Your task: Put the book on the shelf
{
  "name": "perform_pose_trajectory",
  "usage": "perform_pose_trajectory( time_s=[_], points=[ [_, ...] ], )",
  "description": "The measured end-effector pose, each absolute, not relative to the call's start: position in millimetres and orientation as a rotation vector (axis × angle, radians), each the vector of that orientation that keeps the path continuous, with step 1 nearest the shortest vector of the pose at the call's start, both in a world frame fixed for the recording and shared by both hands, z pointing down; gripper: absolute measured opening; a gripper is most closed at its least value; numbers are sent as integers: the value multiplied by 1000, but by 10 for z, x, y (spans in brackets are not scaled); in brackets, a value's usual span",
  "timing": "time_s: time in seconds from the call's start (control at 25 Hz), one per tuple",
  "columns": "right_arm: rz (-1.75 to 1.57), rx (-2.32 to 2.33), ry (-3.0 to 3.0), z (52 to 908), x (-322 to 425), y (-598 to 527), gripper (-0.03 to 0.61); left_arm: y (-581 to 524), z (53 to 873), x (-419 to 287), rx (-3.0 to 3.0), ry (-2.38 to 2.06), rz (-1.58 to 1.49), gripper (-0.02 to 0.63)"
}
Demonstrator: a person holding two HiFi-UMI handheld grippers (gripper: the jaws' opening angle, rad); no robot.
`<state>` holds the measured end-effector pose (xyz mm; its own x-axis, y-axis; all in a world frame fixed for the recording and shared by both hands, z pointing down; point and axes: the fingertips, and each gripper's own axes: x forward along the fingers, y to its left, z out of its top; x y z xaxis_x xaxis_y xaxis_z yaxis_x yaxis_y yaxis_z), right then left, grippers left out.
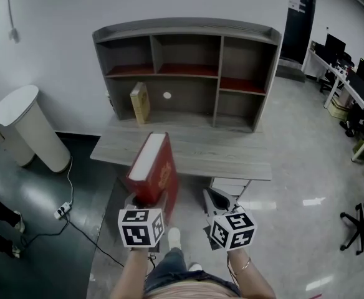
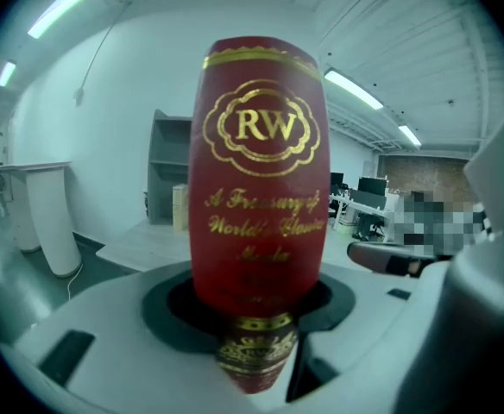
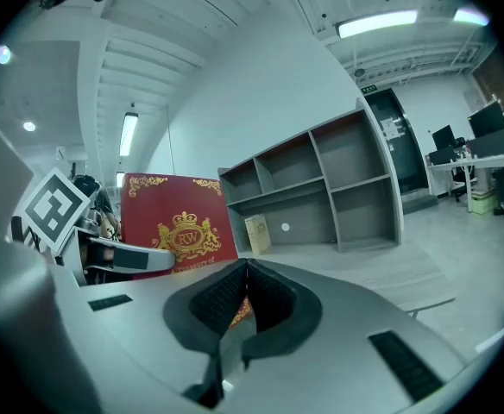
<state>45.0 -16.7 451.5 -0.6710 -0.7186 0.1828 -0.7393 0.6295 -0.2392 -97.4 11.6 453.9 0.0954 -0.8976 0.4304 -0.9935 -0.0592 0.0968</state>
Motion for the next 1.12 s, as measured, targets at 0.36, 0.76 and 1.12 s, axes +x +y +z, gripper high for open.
perform_pose_trajectory(
  time_s=[0.36,0.76,1.12],
  points=[
    [486,1240,-2751,4608,243,-671,9,-401,4634,-1156,2005,-1826,335,225],
    [511,1224,-2734,4639,-193,-1435,9,-1261,4618,-1549,2011,-1810,312,225],
    [510,1243,-2723,4558,-639,-2068,9,-2022,4526,-1804,2083,-1742,327,225]
  ],
)
